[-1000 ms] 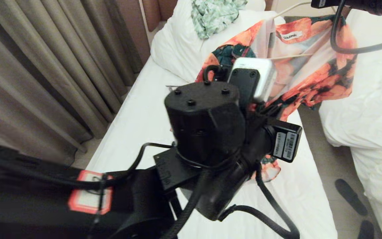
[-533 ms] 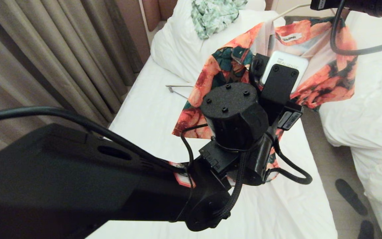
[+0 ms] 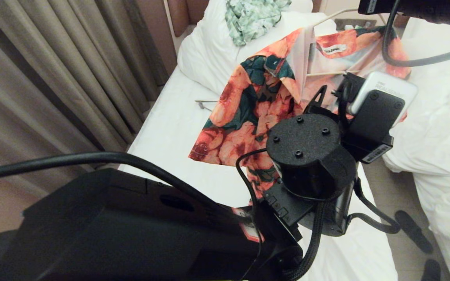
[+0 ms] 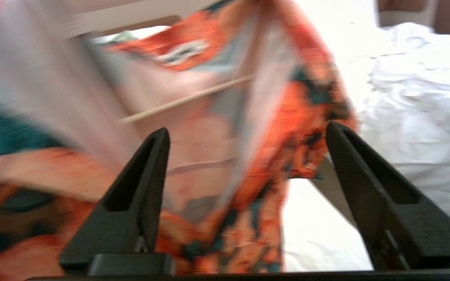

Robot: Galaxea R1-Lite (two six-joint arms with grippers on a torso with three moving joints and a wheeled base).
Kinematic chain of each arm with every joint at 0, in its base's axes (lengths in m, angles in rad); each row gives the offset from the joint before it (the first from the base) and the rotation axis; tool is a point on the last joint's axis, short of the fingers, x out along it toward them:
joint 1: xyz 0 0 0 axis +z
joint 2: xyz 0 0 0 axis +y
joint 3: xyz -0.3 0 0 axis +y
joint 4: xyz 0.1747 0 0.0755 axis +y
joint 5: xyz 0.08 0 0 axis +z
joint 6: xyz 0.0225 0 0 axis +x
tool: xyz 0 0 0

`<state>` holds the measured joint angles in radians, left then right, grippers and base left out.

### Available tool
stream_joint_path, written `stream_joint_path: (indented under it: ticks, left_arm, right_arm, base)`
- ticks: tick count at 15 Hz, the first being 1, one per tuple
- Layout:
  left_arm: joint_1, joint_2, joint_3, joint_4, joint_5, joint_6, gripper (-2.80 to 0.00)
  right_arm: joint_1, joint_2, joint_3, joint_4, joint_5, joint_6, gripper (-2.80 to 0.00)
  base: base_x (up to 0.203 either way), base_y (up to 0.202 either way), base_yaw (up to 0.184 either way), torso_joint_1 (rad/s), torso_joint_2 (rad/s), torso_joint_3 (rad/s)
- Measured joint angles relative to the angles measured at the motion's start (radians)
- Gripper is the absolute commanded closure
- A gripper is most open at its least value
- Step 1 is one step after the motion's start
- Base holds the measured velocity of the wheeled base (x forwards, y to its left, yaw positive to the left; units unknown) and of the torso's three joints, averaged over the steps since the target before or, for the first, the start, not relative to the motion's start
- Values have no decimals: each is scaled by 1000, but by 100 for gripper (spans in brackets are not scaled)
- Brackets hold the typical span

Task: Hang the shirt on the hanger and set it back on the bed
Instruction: Take the clothes hanger out of the clothes

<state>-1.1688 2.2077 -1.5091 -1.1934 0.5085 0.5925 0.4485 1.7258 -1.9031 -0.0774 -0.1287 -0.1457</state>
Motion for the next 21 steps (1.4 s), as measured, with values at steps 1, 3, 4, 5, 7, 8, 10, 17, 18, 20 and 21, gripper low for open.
stream_joint_path:
  ticks: [1,3,4,5,7,8,10,17,18,20,21]
  left_arm:
    - [-15,7,-4,5,-1,0,-280]
    - [-33,29,-17,13,-25,0,-280]
    - [-35,44,-28,12,-46,0,-280]
    - [-36,55,-34,6,-53,-1,-280]
    - [-37,68,-25,-38,-58,-3,-280]
    - [-37,73,-4,-69,-66,-3,-280]
    - [-28,84,55,-112,-91,-3,-280]
    - [71,118,161,-169,-201,-2,-280]
    - [87,120,163,-169,-209,-1,-280]
    - [114,122,158,-171,-214,12,-280]
    - [128,122,152,-177,-214,16,-280]
  right_arm:
    - [3,5,0,0,2,0,0]
    - [5,10,-1,-1,5,2,0]
    - [5,11,1,-2,6,4,0]
    - [5,12,2,-2,7,7,0]
    - [7,13,1,0,34,37,0]
    - [7,13,-3,0,45,46,0]
    - [8,15,-8,1,48,50,0]
    - [45,24,-60,45,73,104,0]
    - [59,23,-61,54,74,117,0]
    - [82,17,-61,83,76,120,0]
    - [91,13,-61,86,77,120,0]
  base:
    - [0,0,0,0,0,0]
    - [0,0,0,0,0,0]
    - [0,0,0,0,0,0]
    - [0,0,0,0,0,0]
    - [0,0,0,0,0,0]
    - [0,0,0,0,0,0]
    - [0,0,0,0,0,0]
    - [0,0,0,0,0,0]
    - [0,0,0,0,0,0]
    - [0,0,0,0,0,0]
    - [0,0,0,0,0,0]
